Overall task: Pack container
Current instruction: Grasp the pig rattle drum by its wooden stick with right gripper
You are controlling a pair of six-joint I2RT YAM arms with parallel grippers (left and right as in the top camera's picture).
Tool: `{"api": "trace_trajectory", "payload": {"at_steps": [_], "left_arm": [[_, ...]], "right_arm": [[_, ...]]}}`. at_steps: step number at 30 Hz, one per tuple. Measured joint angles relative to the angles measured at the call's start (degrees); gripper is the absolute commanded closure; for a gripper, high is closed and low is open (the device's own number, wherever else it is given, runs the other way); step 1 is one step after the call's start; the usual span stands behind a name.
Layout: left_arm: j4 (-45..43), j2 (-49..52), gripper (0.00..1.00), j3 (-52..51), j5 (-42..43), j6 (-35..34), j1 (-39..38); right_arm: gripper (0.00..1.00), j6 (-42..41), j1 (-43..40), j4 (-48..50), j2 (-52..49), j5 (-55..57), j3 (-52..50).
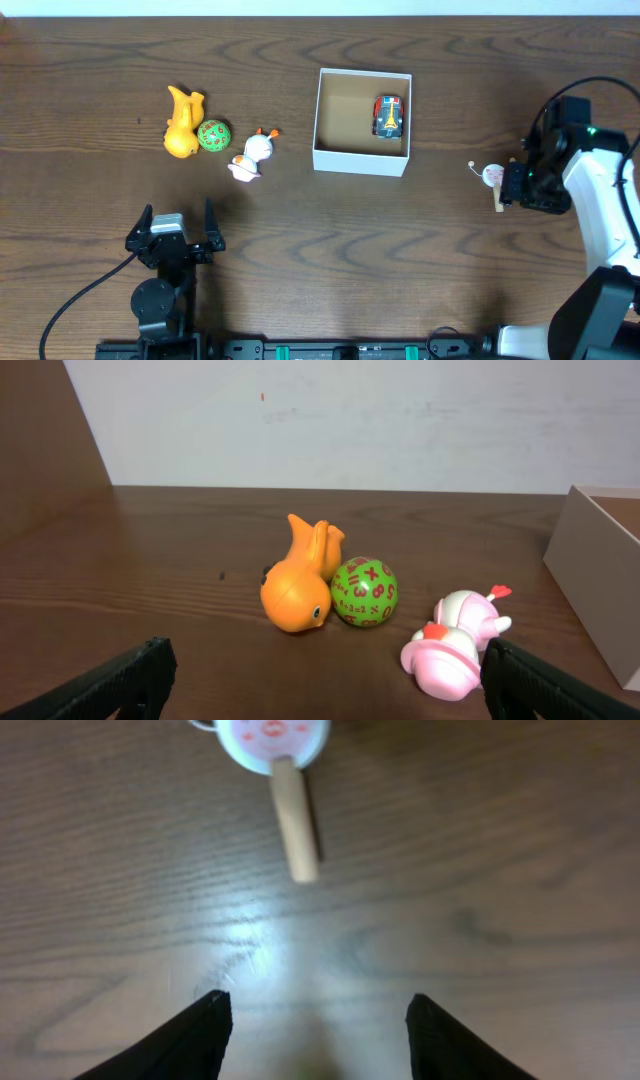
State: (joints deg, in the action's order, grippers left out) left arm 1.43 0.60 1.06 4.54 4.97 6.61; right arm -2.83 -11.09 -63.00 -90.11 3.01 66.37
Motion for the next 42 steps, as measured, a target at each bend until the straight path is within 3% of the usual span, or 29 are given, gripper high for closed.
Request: {"api": "trace_trajectory", "payload": {"at_steps": [16,23,30,40,42], "left_arm": [[0.02,-0.02,0.02,0.00,0.00,0.02,0.00],[0.00,0.00,0.02,0.00,0.00,0.02,0.00],[0.02,-0.02,0.02,0.00,0.00,0.02,0.00],[0.00,0.00,0.02,0.00,0.00,0.02,0.00],[0.00,0.00,0.02,0.00,0.00,0.02,0.00]], "right_arm": [[0.47,10.25,0.00,28.26,0.00,-2.58,-14.51],[0.41,11.26,0.00,31.76,-1.84,-3.13,-16.15],[0.41,11.45,0.00,34.29,-6.21,-3.32,-16.22],[0.67,8.63,0.00,34.10,-8.07,-4.85,-15.87],[0.77,7.52,0.00,33.18,-8.09,-4.87,-15.63]]}}
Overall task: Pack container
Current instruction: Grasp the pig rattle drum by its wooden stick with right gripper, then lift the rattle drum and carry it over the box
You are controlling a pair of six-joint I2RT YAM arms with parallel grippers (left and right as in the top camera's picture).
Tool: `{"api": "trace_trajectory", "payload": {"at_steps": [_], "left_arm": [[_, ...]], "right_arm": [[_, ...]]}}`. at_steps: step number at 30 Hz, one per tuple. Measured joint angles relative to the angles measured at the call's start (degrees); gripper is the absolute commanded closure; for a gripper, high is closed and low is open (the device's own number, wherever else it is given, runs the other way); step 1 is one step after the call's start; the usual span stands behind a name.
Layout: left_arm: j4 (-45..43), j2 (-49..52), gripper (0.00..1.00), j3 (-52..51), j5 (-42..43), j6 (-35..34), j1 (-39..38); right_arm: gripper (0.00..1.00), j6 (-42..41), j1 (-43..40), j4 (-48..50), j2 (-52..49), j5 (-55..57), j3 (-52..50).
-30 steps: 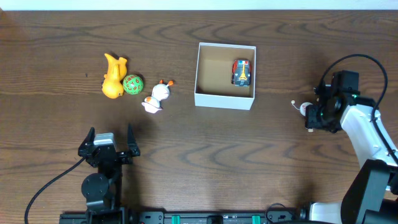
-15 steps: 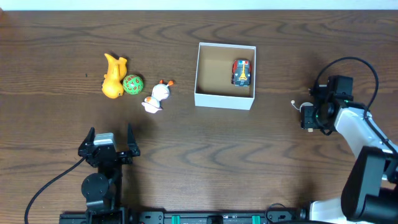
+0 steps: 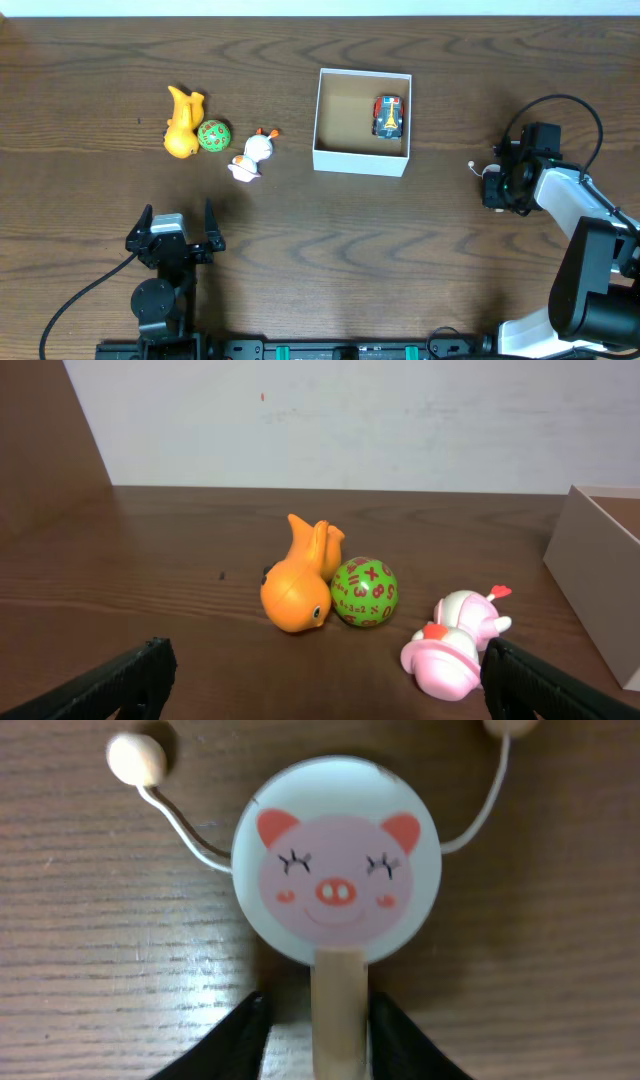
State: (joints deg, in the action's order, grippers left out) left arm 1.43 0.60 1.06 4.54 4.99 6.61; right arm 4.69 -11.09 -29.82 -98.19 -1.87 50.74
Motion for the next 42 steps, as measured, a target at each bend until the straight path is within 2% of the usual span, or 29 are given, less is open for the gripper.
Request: {"api": "trace_trajectory", "payload": {"at_steps": [2,5,13,19,25,32,42], "left_arm": [[0.02,0.00,0.02,0.00,0.00,0.00,0.00],[0.00,-0.02,0.02,0.00,-0.02,0.00,0.00],[0.00,-0.02,0.02,0.00,0.00,-0.02,0.00],[0.02,-0.02,0.02,0.00,0.00,0.00,0.00],[0.00,0.00,0.02,0.00,0.00,0.00,0.00],[0.02,-0.02,0.02,0.00,0.00,0.00,0.00],[0.02,-0.02,0.02,0.00,0.00,-0.02,0.00]], "right_arm": [[0.84,-0.98,0.00,-1.14,0.00,-0.87,0.33],[0.99,-1.73,0.00,-3.15,0.00,-3.02,1.31],[0.99,-4.57,0.28,-7.37,0.00,-5.25,12.02],[0.99,-5.09,5.95,-3.76,0.00,-6.21,22.56],[0.99,6.01,16.52,0.94,0.02,-9.49,30.77],[0.99,20.92,26.14,0.92,0.09,-11.47,32.02],[0.99,26.40,30.14,0.46,-0.85,-11.65,32.02]]}}
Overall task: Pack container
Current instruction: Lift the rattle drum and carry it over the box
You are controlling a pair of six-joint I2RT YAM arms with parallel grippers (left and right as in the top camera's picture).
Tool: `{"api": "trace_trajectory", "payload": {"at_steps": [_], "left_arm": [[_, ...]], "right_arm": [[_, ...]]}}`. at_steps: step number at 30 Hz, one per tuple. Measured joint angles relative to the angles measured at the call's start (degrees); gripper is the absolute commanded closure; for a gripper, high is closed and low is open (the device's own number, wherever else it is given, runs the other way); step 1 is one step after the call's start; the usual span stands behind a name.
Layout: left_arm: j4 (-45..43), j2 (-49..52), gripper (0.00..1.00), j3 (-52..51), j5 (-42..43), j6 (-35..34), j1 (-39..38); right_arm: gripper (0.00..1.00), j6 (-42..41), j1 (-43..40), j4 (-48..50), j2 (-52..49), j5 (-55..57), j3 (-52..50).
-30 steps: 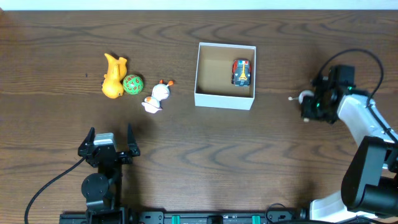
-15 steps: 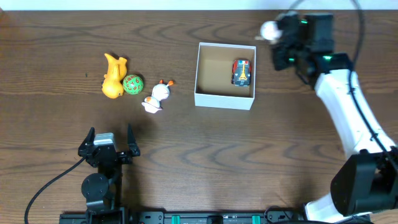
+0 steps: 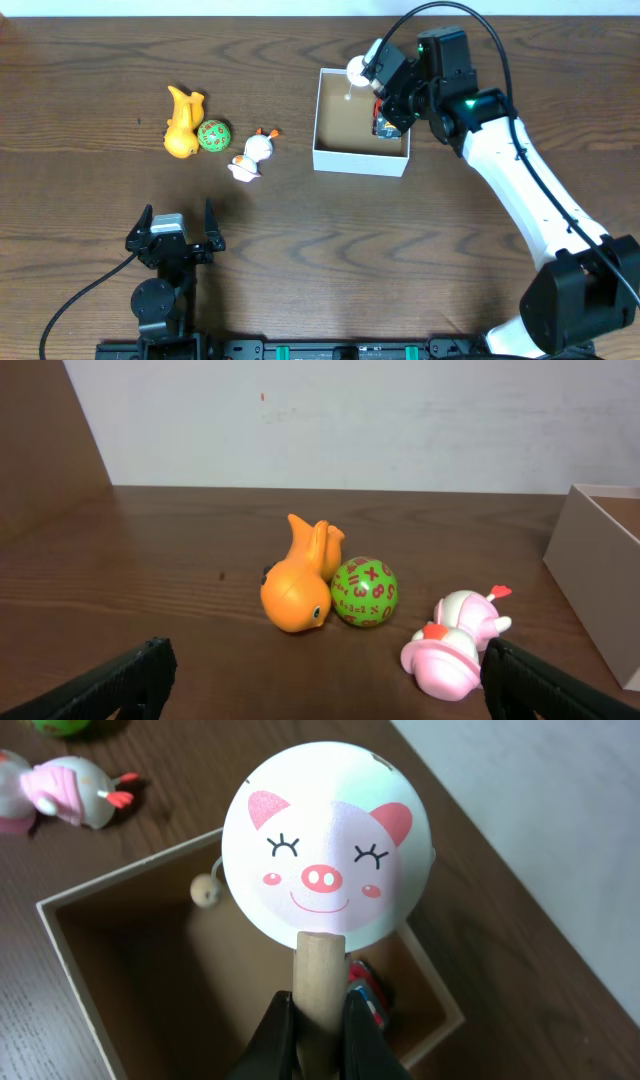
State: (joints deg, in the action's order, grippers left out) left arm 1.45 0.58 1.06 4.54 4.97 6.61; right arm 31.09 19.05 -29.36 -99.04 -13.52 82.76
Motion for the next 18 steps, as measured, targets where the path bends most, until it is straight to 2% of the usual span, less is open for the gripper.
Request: {"api": "trace_trajectory", "payload": {"at_steps": [13,18], "left_arm": [[-0.02,0.00,0.02,0.00,0.00,0.02,0.00],[0.00,0.00,0.02,0.00,0.00,0.02,0.00]], "right_arm": [[0.99,3.78,1.29,-13.44,-2.60,-1.33,0.02],[0.99,4.74,1.33,-14.71,-2.60,-1.40,0.02]]}}
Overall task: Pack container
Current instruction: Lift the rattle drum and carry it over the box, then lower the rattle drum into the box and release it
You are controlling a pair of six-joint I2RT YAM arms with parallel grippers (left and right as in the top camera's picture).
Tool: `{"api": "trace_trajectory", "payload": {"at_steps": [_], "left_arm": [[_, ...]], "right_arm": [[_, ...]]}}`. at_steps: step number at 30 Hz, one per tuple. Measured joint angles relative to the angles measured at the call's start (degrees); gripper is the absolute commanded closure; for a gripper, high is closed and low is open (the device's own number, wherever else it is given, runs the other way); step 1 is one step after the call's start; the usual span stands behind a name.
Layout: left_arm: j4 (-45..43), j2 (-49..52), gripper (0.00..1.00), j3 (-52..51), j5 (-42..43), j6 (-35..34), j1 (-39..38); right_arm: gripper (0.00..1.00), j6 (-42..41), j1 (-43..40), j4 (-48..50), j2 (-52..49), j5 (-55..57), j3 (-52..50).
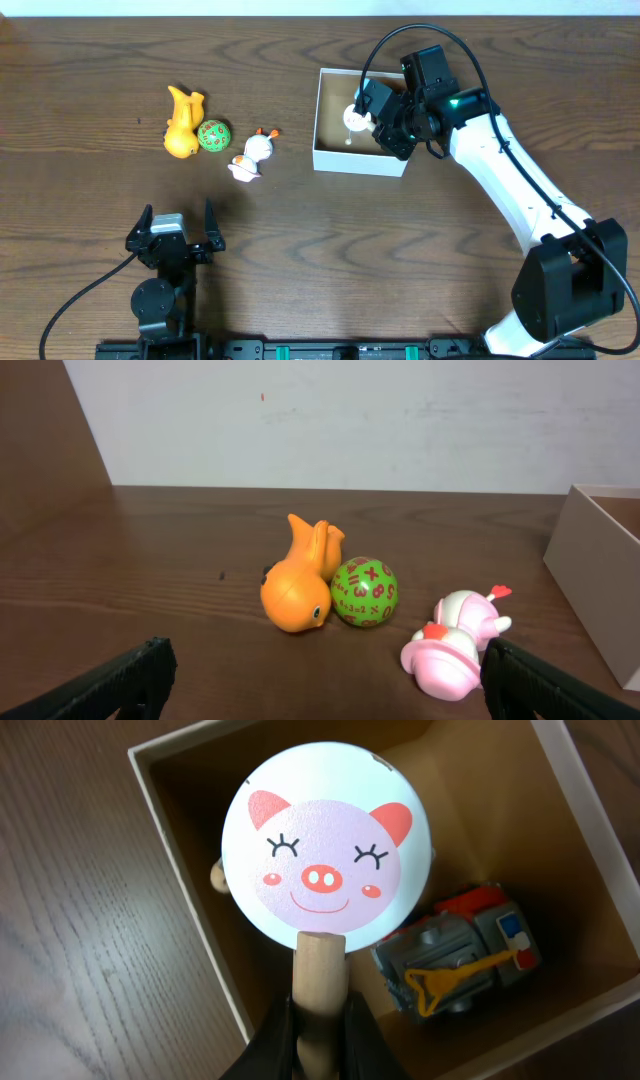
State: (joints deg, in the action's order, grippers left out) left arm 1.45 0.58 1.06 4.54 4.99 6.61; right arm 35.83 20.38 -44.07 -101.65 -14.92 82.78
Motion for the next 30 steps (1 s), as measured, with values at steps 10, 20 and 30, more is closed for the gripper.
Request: {"api": "trace_trajectory", "payload": {"at_steps": [10,20,30], "left_arm": [[-0.02,0.02,0.02,0.00,0.00,0.00,0.00],[0.00,0.00,0.02,0.00,0.00,0.00,0.00],[0.00,0.00,0.02,0.00,0.00,0.00,0.00]], "right_arm": [[0.99,2.25,0.00,-2.73,-2.71,0.44,0.00],[0.99,3.04,-0.15,-0.44,-5.68,3.41,0.00],[0.74,6.97,-1.55,-3.26,-5.68,4.22,0.00]]}}
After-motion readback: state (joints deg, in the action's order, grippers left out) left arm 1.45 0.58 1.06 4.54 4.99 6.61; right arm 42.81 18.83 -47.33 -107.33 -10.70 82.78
